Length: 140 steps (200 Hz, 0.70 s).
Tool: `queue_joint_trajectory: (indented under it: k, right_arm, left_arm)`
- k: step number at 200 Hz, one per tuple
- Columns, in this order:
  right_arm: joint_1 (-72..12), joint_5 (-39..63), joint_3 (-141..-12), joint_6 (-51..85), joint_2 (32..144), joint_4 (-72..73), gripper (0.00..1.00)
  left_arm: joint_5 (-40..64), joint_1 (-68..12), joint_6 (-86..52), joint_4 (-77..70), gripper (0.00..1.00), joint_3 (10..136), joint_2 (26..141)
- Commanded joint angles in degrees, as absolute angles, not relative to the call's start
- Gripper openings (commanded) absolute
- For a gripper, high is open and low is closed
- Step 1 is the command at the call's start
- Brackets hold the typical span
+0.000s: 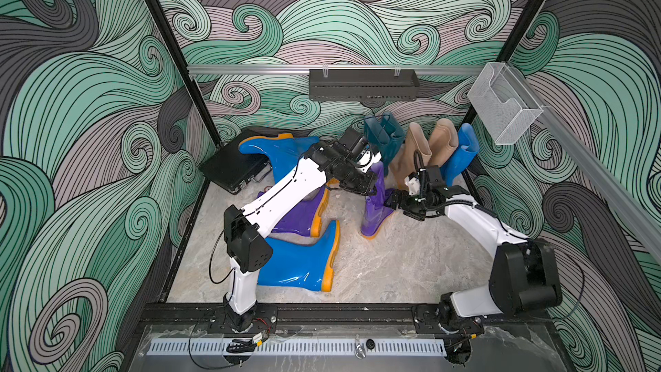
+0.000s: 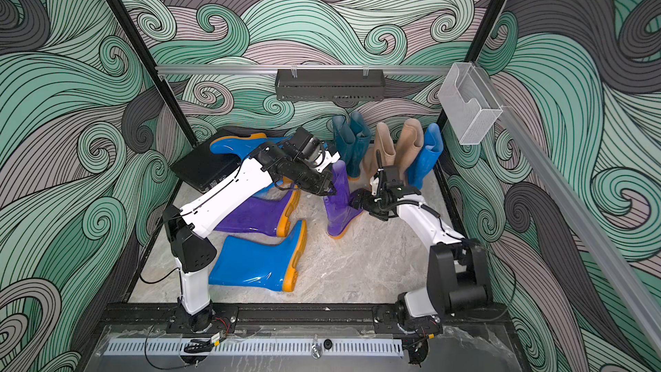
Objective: Match and arrange rain boots in pairs
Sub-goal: Adjust the rain boot at the center of the board.
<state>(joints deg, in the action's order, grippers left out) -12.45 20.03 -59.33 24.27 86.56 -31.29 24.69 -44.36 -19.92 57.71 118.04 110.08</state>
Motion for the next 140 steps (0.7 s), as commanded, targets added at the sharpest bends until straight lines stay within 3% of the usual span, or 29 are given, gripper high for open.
queue_joint_trajectory:
  k: [1, 51, 110, 128, 140]
  right_arm:
    - [-15.2, 17.2, -65.1, 22.4, 92.1, -30.9, 0.88]
    - [-17.6, 18.3, -72.0, 19.4, 101.1, -32.5, 0.85]
    - [-17.4, 17.1, -71.0, 16.7, 99.6, -34.2, 0.87]
    - [-17.4, 16.2, -70.6, 15.9, 98.0, -35.7, 0.88]
    - [-17.4, 15.1, -69.3, 15.6, 95.8, -35.7, 0.89]
  left_arm:
    - [26.2, -44.1, -26.9, 49.2, 0.00, 115.1, 104.7]
    - [22.3, -44.5, -36.9, 35.8, 0.00, 102.2, 98.7]
    - [19.8, -44.7, -44.2, 29.4, 0.03, 96.6, 96.7]
    - [20.0, -44.8, -44.0, 29.6, 0.12, 96.7, 96.3]
    - [19.6, -44.8, -42.4, 30.5, 0.23, 96.9, 96.1]
